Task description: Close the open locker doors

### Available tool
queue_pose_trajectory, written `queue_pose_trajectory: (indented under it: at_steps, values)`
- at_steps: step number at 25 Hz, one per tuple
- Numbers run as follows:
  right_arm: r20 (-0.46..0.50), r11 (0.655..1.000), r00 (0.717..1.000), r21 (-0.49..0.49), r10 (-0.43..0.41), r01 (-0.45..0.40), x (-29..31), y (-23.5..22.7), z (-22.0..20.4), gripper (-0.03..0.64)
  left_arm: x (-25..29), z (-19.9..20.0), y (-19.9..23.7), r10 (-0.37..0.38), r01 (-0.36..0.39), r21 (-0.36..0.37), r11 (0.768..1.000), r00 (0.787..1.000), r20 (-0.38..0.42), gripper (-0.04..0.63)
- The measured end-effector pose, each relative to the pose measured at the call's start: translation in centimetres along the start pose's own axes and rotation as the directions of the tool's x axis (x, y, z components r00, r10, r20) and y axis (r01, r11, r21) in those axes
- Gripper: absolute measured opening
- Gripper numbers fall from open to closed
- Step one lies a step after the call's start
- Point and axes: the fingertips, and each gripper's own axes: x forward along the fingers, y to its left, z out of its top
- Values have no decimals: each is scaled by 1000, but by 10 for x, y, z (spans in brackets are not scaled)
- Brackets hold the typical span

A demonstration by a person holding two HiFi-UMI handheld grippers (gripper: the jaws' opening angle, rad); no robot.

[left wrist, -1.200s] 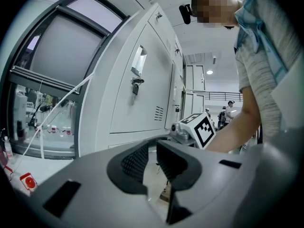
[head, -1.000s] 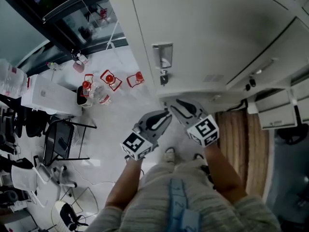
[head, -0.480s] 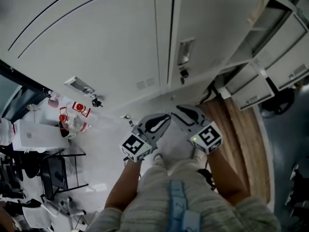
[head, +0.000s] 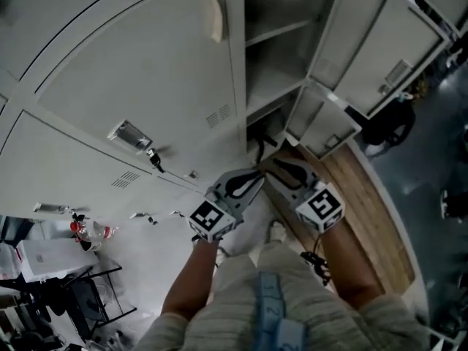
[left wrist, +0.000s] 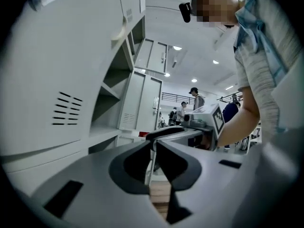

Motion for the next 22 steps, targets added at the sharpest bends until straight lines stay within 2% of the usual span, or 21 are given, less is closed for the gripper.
queue_pose_trajectory:
  at_steps: [9,12,16,22]
  values:
    - [1,991,992,23,-130,130,-85,-121,-24,114,146,4,-26,-122,123,16,992,992,-22,35]
    - [-12,986,986,42,-164,164,-110,-154,-33,114,184,-2,-34,-165,167,54,984,985,-43,35]
    - [-58,971,973,73,-222,226,-139,-200,-54,114,221,-11,-40,-197,201,46,978,977,-81,35]
    - [-112,941,942,88,-315,326,-170,-262,-89,115,252,-21,-40,-203,207,28,978,973,-109,35]
